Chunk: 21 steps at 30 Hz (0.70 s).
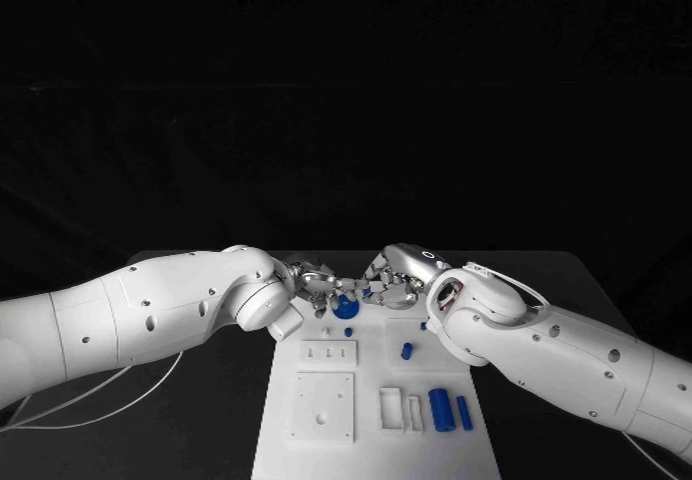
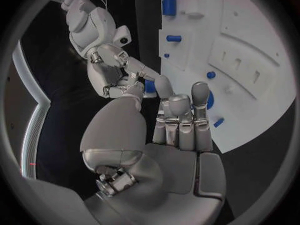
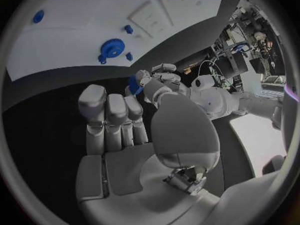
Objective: Assemble the parts on the task board
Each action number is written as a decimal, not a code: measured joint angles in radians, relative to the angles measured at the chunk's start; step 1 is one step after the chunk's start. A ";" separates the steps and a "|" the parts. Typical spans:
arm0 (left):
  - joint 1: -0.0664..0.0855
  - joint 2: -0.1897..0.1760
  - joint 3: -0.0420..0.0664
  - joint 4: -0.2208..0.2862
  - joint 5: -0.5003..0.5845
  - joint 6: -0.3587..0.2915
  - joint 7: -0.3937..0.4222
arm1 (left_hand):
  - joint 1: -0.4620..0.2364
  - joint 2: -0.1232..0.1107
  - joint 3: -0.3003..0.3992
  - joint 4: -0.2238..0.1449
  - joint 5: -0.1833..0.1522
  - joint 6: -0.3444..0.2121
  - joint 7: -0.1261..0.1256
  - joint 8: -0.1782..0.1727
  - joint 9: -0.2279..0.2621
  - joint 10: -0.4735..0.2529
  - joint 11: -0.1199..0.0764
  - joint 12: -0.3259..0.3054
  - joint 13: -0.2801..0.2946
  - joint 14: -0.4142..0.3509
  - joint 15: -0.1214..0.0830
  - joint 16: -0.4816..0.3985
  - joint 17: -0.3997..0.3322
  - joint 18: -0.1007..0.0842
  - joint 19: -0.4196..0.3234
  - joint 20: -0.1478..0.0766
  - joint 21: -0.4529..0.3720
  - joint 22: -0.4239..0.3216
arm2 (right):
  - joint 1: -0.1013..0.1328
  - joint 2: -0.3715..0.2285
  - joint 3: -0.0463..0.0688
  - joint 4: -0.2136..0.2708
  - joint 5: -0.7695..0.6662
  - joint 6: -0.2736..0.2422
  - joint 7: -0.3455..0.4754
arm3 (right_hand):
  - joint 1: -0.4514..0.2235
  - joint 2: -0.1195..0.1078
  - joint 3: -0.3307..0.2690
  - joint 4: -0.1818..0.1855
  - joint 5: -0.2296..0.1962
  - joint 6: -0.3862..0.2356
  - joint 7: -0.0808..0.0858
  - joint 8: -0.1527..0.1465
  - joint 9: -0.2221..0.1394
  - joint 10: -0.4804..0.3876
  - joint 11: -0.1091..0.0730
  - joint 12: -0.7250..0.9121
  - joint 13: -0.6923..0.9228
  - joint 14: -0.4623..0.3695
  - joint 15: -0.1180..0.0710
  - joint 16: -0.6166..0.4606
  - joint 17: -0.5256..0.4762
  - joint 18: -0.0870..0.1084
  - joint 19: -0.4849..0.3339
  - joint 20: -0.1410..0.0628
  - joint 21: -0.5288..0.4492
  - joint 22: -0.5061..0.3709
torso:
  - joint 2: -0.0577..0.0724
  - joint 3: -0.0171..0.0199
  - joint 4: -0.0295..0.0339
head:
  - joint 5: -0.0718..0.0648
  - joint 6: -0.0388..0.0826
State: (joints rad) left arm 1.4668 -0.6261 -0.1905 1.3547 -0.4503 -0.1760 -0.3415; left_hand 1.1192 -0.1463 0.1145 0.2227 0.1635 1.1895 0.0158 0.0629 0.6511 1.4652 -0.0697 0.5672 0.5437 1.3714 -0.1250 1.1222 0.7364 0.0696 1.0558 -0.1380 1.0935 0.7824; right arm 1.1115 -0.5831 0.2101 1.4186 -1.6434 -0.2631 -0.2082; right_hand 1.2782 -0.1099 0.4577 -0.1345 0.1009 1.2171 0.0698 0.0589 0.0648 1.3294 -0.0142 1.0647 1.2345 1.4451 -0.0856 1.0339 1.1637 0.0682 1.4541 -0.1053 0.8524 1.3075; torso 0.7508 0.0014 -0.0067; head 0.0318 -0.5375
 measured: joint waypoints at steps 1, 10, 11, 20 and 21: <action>0.000 0.000 0.000 0.000 -0.003 -0.002 -0.002 | 0.000 0.000 0.000 0.000 0.000 0.000 0.000 0.000 0.019 0.000 0.000 -0.001 0.001 0.000 0.000 0.000 -0.001 0.000 0.000 0.000 0.000 0.001 | 0.000 0.001 -0.001 0.000 -0.001 0.002 0.000 | 0.000 0.000 0.000 0.000 0.000 0.000 0.000 0.000 0.000 0.000 0.000 0.000 0.000 0.000 0.000 0.000 0.001 0.000 0.000 0.000 0.003 0.000 | 0.000 -0.0001 -0.0001 | 0.000 0.000; 0.000 0.002 0.000 0.002 -0.025 -0.018 -0.010 | 0.000 -0.008 -0.001 0.007 -0.006 -0.003 -0.003 0.000 0.057 0.000 0.000 -0.005 0.004 -0.007 0.000 0.000 -0.009 0.000 0.000 0.000 0.000 0.003 | 0.000 0.010 -0.008 -0.002 -0.005 0.014 0.000 | 0.006 0.000 0.000 0.000 0.000 0.000 0.000 0.000 0.000 0.000 0.000 0.000 0.000 0.000 0.000 0.000 0.001 0.000 0.000 0.000 0.003 0.000 | 0.000 -0.0004 -0.0001 | 0.000 -0.002; 0.000 0.003 0.000 0.003 -0.027 -0.019 -0.011 | 0.000 -0.008 -0.001 0.007 -0.006 -0.003 -0.003 0.000 0.058 0.000 0.000 -0.005 0.004 -0.007 0.000 0.000 -0.011 0.000 0.000 0.000 0.000 0.003 | 0.000 0.012 -0.008 -0.003 -0.006 0.015 0.000 | 0.006 0.000 0.000 0.000 0.000 -0.001 0.000 -0.001 0.000 0.000 0.000 0.000 0.000 0.000 0.000 0.000 0.001 0.000 0.000 0.000 0.003 0.000 | 0.000 -0.0004 0.0000 | 0.000 -0.003; 0.000 0.006 0.000 0.008 -0.045 -0.021 -0.016 | 0.000 -0.008 -0.001 0.007 -0.010 -0.003 -0.003 0.000 0.062 0.000 0.000 -0.006 0.004 -0.007 0.000 0.000 -0.015 0.000 0.000 0.000 0.000 0.004 | 0.000 0.017 -0.010 -0.003 -0.011 0.019 -0.001 | 0.011 0.000 -0.001 -0.001 0.004 -0.003 -0.001 -0.002 -0.001 0.000 0.000 0.000 0.000 0.004 -0.003 0.004 0.003 0.000 0.000 0.000 0.003 0.000 | 0.000 -0.0002 0.0002 | 0.000 -0.006; 0.000 0.006 0.000 0.008 -0.048 -0.021 -0.017 | 0.000 -0.008 -0.001 0.007 -0.012 -0.003 -0.003 0.000 0.062 0.000 0.000 -0.006 0.004 -0.007 0.000 0.000 -0.015 0.000 0.000 0.000 0.000 0.004 | 0.000 0.018 -0.010 -0.003 -0.011 0.020 -0.001 | 0.011 0.000 -0.001 -0.001 0.004 -0.003 -0.001 0.000 -0.001 0.000 0.000 0.000 0.000 0.004 -0.003 0.004 0.003 0.000 0.000 0.000 0.003 0.000 | 0.000 0.0001 0.0002 | 0.000 -0.007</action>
State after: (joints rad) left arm 1.4668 -0.6199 -0.1903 1.3623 -0.4979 -0.1969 -0.3586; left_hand 1.1196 -0.1540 0.1133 0.2294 0.1513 1.1869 0.0131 0.0629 0.7130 1.4651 -0.0696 0.5614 0.5473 1.3645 -0.1247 1.1222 0.7215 0.0697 1.0558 -0.1378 1.0935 0.7861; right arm 1.1114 -0.5656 0.1997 1.4157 -1.6548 -0.2435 -0.2089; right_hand 1.2893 -0.1095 0.4569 -0.1353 0.1047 1.2142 0.0689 0.0589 0.0641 1.3294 -0.0142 1.0647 1.2343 1.4488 -0.0890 1.0381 1.1665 0.0682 1.4541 -0.1053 0.8553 1.3074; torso 0.7512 0.0015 -0.0065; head 0.0314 -0.5444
